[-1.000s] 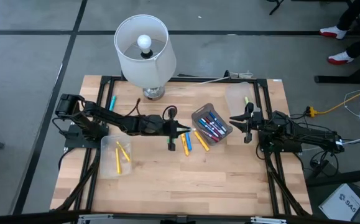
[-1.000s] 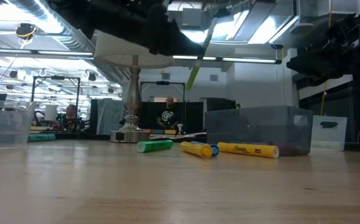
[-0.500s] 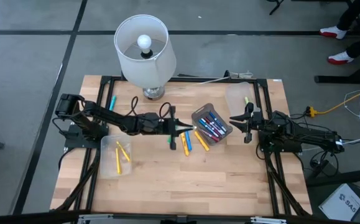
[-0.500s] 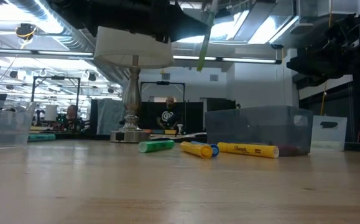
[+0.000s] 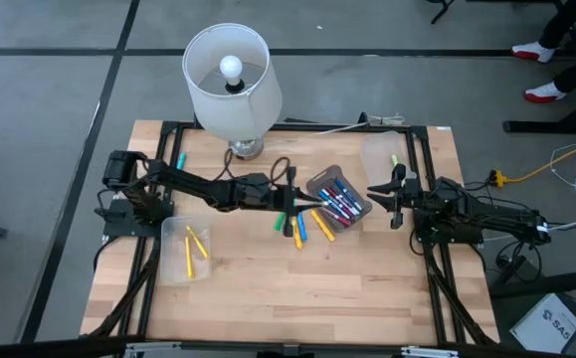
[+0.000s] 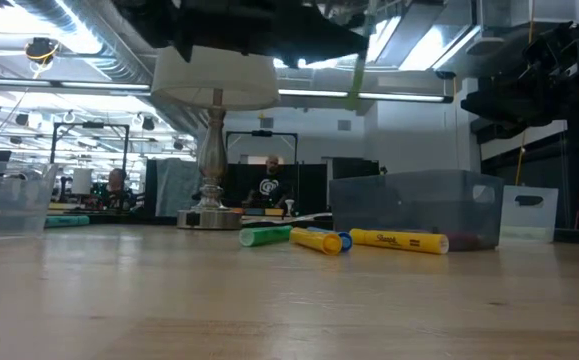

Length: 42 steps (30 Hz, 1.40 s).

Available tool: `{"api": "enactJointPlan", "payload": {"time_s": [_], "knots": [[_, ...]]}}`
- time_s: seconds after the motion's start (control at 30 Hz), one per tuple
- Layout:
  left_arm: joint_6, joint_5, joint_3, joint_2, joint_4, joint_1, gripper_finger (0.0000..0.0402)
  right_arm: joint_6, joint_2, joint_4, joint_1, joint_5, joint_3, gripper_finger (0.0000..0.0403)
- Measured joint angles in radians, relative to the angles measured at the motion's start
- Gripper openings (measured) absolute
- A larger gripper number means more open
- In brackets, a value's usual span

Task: Pick & Place Markers
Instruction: Put the light green marker pen into the black bin

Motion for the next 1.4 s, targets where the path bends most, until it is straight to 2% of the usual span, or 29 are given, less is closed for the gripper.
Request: {"api": "enactJointPlan", "payload": {"time_s": [0.2, 0.53, 0.73, 0.97, 1.2, 1.4], "knots": [[0.058, -0.022, 0.125, 0.086, -0.121, 0.006, 0.0024, 0.0, 0.0, 0.0, 0.0, 0.0, 0.0, 0.0091], [0.141, -0.025, 0.243, 0.161, -0.22, 0.02, 0.0024, 0.0, 0.0, 0.0, 0.0, 0.0, 0.0, 0.009], [0.289, -0.065, 0.282, 0.172, -0.323, 0.024, 0.0024, 0.0, 0.0, 0.0, 0.0, 0.0, 0.0, 0.009], [0.433, -0.077, 0.285, 0.185, -0.364, 0.027, 0.0024, 0.0, 0.0, 0.0, 0.0, 0.0, 0.0, 0.009], [0.538, -0.199, 0.355, 0.286, -0.372, 0.027, 0.0024, 0.0, 0.0, 0.0, 0.0, 0.0, 0.0, 0.009], [0.591, -0.222, 0.467, 0.353, -0.482, 0.031, 0.0024, 0.0, 0.0, 0.0, 0.0, 0.0, 0.0, 0.009]]}}
